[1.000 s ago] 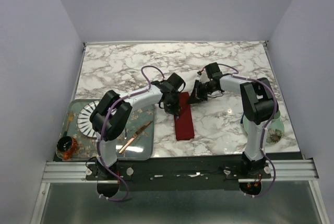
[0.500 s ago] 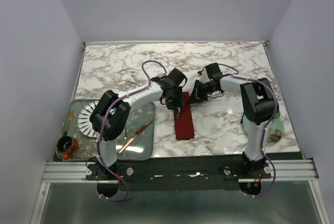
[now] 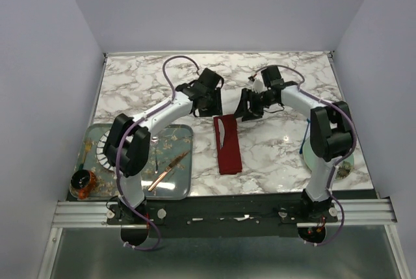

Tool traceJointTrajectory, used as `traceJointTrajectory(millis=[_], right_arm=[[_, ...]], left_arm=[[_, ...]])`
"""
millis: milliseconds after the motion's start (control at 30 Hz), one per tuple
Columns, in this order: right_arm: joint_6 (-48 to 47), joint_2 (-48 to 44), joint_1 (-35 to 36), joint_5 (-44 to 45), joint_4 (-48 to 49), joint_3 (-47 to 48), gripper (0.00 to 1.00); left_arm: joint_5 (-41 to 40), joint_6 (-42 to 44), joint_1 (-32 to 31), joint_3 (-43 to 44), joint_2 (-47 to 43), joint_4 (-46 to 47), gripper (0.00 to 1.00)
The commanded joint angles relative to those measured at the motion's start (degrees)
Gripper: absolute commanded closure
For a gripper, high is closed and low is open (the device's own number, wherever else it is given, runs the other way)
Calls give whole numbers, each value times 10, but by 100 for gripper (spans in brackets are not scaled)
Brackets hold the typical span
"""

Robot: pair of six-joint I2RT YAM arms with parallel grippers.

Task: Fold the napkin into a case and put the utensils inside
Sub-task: Pick up the fork from the corner of the board.

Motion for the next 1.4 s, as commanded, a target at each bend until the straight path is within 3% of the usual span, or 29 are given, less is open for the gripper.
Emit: traceJointTrajectory(millis=[0, 33, 67, 233, 333, 433, 633, 867, 1367], right_arm=[[-122, -87, -33, 80, -133, 69, 27], [-136, -103, -38, 102, -146, 71, 25], [-149, -136, -49, 125, -166, 63, 17], [-168, -185, -76, 329, -213, 30, 12], [-168, -179, -108, 373, -236, 18, 11], [-162, -156, -167, 353, -242, 11, 13], [-171, -89, -260, 313, -268, 39, 29], [-186, -32, -288, 322, -275, 83, 42], [-179, 62, -310, 340, -276, 132, 53]], left_arm=[[-76, 78, 23, 11, -72, 36, 47], [-85, 85, 26, 6, -88, 44, 46], [-93, 93, 28, 0, -95, 59, 46], [-134, 115, 34, -17, -124, 80, 46], [-135, 119, 35, -22, -129, 83, 46], [-133, 120, 35, -25, -129, 83, 46], [-133, 116, 35, -20, -125, 82, 46], [-132, 115, 37, -18, -118, 74, 46], [-125, 113, 39, -5, -93, 68, 46]])
